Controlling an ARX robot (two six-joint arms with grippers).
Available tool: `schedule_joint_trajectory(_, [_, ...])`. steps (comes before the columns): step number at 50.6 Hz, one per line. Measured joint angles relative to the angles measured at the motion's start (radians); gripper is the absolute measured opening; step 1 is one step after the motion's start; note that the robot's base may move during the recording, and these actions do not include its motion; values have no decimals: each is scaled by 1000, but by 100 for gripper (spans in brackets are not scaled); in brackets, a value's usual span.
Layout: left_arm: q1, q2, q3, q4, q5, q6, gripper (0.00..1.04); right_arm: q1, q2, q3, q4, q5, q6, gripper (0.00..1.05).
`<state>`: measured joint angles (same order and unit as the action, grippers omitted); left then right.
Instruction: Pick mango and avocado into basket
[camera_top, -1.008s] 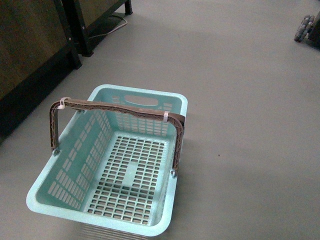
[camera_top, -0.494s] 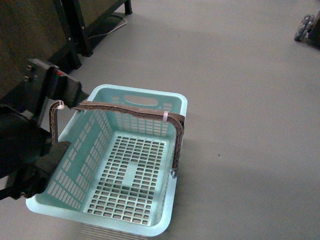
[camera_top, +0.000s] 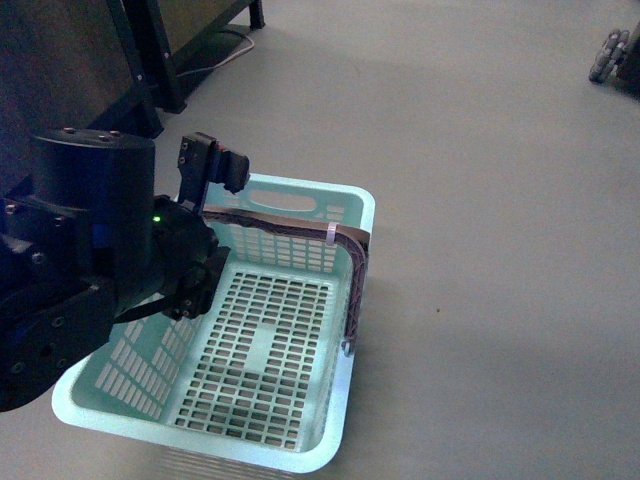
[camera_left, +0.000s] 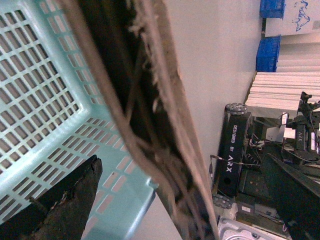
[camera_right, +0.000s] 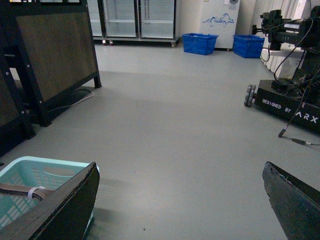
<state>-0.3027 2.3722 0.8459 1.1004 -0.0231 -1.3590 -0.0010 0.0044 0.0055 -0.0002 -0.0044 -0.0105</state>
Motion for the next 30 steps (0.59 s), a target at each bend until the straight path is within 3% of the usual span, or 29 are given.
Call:
schedule_joint_trajectory(13, [-5, 121, 181, 2, 2, -8, 94, 0, 0, 0, 0, 0, 0, 97])
schedule_joint_trajectory(20, [-5, 140, 203, 98, 33, -33, 73, 0, 0, 0, 0, 0, 0, 97])
schedule_joint_trajectory(25, [-4, 134, 182, 237, 66, -70, 50, 0, 0, 0, 0, 0, 0, 97])
schedule_joint_trajectory(30, [4, 56, 109, 262, 81, -109, 31, 0, 0, 0, 0, 0, 0, 97])
